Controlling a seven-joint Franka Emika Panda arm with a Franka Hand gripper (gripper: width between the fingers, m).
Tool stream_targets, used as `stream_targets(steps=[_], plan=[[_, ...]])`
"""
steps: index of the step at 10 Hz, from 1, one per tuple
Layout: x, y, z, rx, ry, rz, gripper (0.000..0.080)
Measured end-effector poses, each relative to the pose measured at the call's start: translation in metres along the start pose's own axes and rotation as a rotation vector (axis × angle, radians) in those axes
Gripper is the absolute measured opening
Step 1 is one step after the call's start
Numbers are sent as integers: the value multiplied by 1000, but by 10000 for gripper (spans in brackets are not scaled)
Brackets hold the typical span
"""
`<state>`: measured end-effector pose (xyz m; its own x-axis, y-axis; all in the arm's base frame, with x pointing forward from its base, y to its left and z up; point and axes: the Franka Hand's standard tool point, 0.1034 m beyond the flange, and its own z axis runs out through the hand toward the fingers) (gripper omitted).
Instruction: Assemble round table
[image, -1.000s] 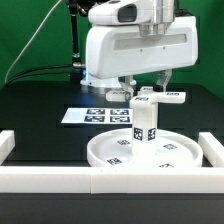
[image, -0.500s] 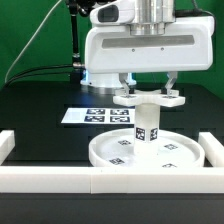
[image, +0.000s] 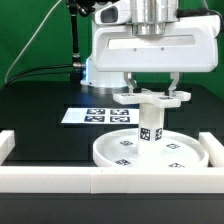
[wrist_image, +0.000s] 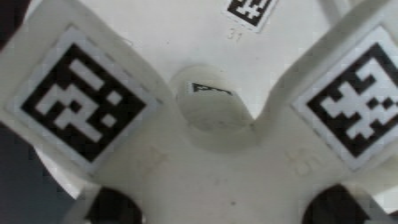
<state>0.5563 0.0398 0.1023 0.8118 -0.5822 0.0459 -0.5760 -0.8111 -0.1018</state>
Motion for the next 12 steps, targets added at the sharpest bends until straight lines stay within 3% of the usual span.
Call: stream_targets(steps=[2, 4, 12], plan=[[0, 0, 0, 9, -5, 123, 442], [0, 1, 0, 33, -14, 344, 442], [-1, 2, 1, 44, -30, 977, 442]])
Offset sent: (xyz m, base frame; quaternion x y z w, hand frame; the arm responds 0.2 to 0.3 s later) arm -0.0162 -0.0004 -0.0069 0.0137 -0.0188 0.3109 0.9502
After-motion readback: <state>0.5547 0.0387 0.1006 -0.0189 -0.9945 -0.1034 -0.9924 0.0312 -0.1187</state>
